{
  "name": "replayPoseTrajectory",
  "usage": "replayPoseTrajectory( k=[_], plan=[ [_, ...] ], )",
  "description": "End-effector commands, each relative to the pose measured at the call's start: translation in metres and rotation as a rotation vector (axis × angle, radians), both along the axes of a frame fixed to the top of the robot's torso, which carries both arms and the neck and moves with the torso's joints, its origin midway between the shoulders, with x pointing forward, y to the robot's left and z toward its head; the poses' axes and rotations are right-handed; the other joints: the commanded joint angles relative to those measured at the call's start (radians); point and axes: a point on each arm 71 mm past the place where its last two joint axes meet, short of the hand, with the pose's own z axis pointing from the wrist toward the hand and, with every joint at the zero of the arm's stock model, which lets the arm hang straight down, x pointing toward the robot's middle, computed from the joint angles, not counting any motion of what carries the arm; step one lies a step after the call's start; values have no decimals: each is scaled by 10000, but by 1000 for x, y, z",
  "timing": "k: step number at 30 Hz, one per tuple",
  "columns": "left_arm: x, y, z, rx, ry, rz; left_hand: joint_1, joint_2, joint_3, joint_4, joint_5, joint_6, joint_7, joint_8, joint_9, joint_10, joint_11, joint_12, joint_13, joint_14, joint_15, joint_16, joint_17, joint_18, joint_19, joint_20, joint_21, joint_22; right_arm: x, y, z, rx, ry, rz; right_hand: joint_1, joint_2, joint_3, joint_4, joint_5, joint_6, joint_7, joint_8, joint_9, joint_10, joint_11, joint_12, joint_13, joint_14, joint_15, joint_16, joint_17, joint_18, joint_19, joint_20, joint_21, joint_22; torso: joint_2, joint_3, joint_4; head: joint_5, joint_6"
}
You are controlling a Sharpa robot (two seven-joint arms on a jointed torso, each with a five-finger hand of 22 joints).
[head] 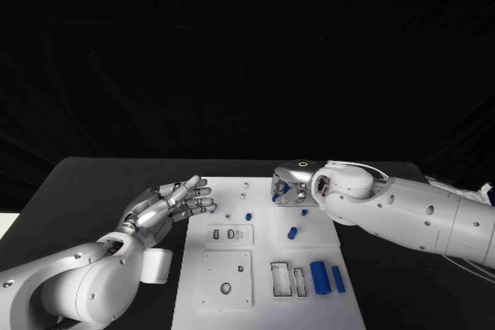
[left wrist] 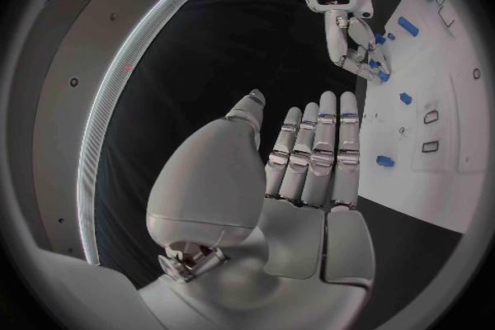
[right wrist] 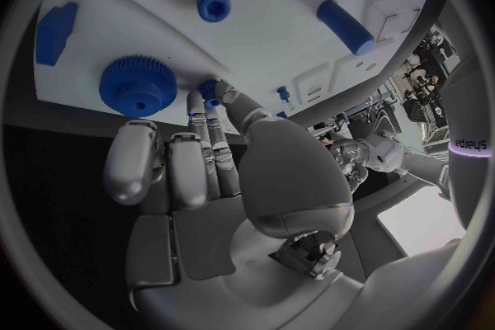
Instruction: Assemble the parts on the task board
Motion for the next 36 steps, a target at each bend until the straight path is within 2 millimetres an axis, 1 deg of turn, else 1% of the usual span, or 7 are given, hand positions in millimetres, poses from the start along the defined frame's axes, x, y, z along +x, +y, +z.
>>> replayPoseTrajectory(
  k=[1,10,15,21,26,32,36],
  plan=[
    [-1,-2,1,-126,-30,-210,-19,0,-2,-60,-40,-3,65,-65,-15,-20,44,-51,-2,-79,21,-54,-15,108,-61,42,-54,-9,-3,3,3,322,-538,231,67,49,119,34,53,89,2,37,61,94,-5,61,29,368,-53,42,-63,-214,31,-50,133,147,17,-7,26,-3,17],
    [0,-2,1,-128,-20,-221,-3,15,9,-77,-36,-14,73,-78,-15,-36,52,-64,-2,-79,27,-66,-16,108,-64,47,-62,-17,-3,12,18,1337,-1568,165,51,-101,340,128,-48,103,5,-1,73,109,-9,33,21,371,-60,65,-46,-250,103,-60,272,355,34,-27,49,97,80],
    [0,-2,1,-134,-21,-233,4,20,13,-84,-35,-17,74,-82,-15,-41,54,-67,-2,-79,28,-70,-16,109,-65,48,-64,-19,4,18,23,1515,-1918,21,92,-168,471,129,-56,84,28,-24,72,73,7,23,14,374,-50,80,-33,-254,109,-56,295,381,47,-49,68,69,103],
    [0,-2,2,-143,-27,-256,11,24,17,-91,-34,-20,75,-85,-15,-46,55,-71,-2,-78,29,-73,-16,109,-66,50,-67,-22,9,30,26,1606,-2081,89,107,-177,529,138,-51,84,34,-28,74,72,10,26,14,376,-46,86,-27,-256,113,-54,307,395,63,-48,79,71,141],
    [0,-2,2,-151,-41,-272,11,24,17,-91,-34,-20,75,-85,-15,-46,55,-71,-2,-78,29,-73,-16,109,-66,50,-67,-22,13,42,25,1546,-1998,249,119,-197,571,140,-56,83,40,-31,76,69,13,27,14,380,-44,100,-4,-260,118,-52,321,416,78,-38,72,90,133],
    [0,-3,3,-161,-44,-301,11,24,17,-91,-34,-20,75,-85,-15,-46,55,-71,-2,-78,29,-73,-16,109,-66,50,-67,-22,18,51,21,1294,-1789,332,122,-226,607,146,-73,76,48,-37,76,60,20,25,13,383,-39,109,6,-264,125,-49,338,443,79,-63,96,92,88],
    [0,-3,3,-155,-45,-289,26,30,24,-105,-33,-26,76,-92,-15,-57,58,-77,-3,-78,32,-81,-17,109,-67,52,-71,-27,19,53,18,1166,-1641,391,88,-294,651,180,-108,60,59,-47,75,41,33,22,11,385,-27,120,14,-267,123,-40,350,457,91,-53,95,114,59]
  ],
)
